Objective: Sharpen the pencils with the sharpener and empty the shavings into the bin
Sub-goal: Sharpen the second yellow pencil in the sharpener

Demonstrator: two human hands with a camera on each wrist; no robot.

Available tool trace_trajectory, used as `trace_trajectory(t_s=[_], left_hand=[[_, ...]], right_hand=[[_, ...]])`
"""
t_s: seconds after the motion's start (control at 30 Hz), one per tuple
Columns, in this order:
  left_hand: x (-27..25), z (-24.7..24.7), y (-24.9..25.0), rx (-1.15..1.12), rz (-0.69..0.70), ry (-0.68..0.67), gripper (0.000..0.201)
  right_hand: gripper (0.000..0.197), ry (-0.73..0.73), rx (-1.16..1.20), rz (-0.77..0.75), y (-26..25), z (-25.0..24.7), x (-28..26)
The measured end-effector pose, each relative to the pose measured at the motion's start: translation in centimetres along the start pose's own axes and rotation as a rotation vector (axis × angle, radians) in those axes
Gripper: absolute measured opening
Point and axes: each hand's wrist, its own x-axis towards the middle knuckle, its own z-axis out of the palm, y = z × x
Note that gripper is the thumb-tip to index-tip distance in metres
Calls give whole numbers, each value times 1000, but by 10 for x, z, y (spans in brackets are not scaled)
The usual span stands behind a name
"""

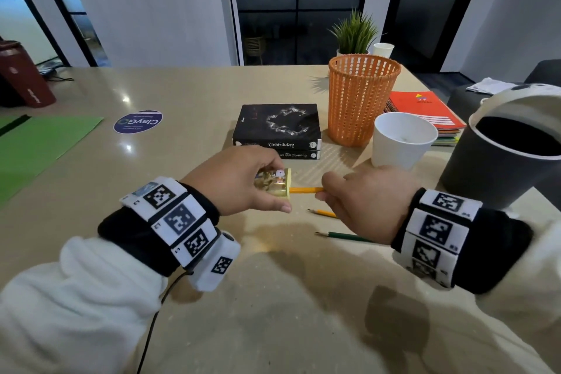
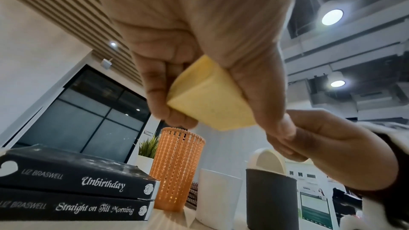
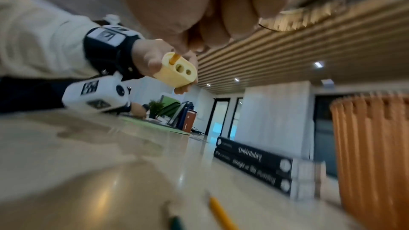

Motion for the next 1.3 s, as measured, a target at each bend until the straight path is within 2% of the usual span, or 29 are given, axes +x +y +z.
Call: trace_trajectory(t_s=[0.1,0.23,0.3,0.33,0.4,0.47,0.5,0.57,0.63,0.7,0.77,0.83,0.93,1.03,1.17,1.3], left_hand=[[1,2,2,179,118,89,54],[0,6,1,357,348,204,55],[0,7,-1,374,387,222,54],[1,8,-1,370,388,215,54],[1,6,1,317,314,180,57],[1,5,3,209,164,117,57],[1,5,4,148,98,94,55],[1,5,3,24,16,66,51],[0,5,1,-53,-6,25,47],[0,5,1,-64,-2,0,45],[0,5,1,-13,24,22,47],[1,5,1,113,87,52,51],[1,8,-1,258,244,104,56],[0,11,-6,258,370,154,56],[-1,20,-6,240,404,155,55],[0,24,-5,263,428,169,53]], right_hand=[[32,-139,71,77,0,5,-1],[38,-332,485,193,0,9,2],[39,-379,627,219,2,8,2],[37,-388,625,221,2,6,1],[29,-327,432,168,-2,3,0],[22,-130,157,64,-3,-1,0],[22,-83,76,20,-3,-3,-2],[19,41,10,-76,0,-3,-2],[17,86,-26,-171,4,2,-2],[17,107,-17,-189,2,2,-2],[15,72,31,-115,0,-1,-3],[24,5,122,7,-6,-2,-4],[30,-172,323,102,-11,6,-1],[36,-336,532,171,-10,7,0],[37,-414,647,218,-6,2,-5],[37,-445,663,239,-5,0,-6]])
